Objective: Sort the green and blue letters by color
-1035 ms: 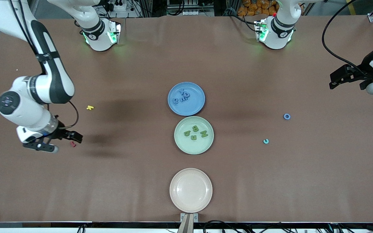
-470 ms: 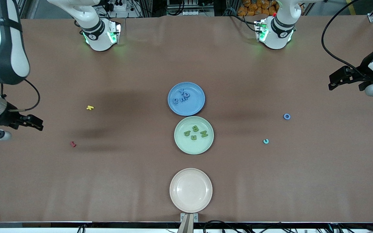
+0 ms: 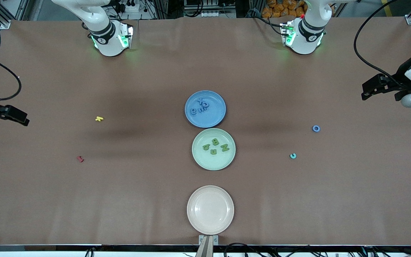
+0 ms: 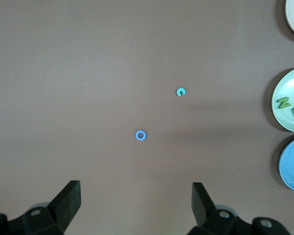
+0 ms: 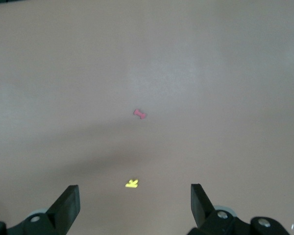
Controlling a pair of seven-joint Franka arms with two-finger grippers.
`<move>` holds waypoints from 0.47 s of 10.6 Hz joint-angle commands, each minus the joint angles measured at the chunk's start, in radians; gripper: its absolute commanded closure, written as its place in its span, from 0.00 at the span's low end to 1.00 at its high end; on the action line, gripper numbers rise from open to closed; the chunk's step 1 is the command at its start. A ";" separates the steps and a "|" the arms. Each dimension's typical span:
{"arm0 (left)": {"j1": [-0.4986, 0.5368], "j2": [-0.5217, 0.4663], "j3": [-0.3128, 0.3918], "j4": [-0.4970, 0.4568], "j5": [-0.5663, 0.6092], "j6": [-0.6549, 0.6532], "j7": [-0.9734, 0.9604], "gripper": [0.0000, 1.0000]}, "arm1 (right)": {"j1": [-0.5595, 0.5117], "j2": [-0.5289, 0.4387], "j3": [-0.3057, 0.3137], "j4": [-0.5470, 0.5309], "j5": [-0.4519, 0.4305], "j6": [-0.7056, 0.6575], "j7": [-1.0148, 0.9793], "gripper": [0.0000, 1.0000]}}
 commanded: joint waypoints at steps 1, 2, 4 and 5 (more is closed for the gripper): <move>-0.002 0.008 -0.001 0.019 0.015 -0.001 0.019 0.00 | 0.041 -0.036 0.008 0.069 0.007 -0.076 0.125 0.00; -0.002 0.008 -0.001 0.019 0.015 -0.001 0.019 0.00 | 0.042 -0.041 0.008 0.105 0.007 -0.111 0.128 0.00; -0.002 0.010 -0.001 0.019 0.015 -0.001 0.019 0.00 | 0.042 -0.042 0.004 0.130 0.007 -0.131 0.123 0.00; -0.002 0.010 -0.001 0.019 0.015 -0.001 0.019 0.00 | 0.041 -0.044 -0.001 0.130 0.008 -0.135 0.122 0.00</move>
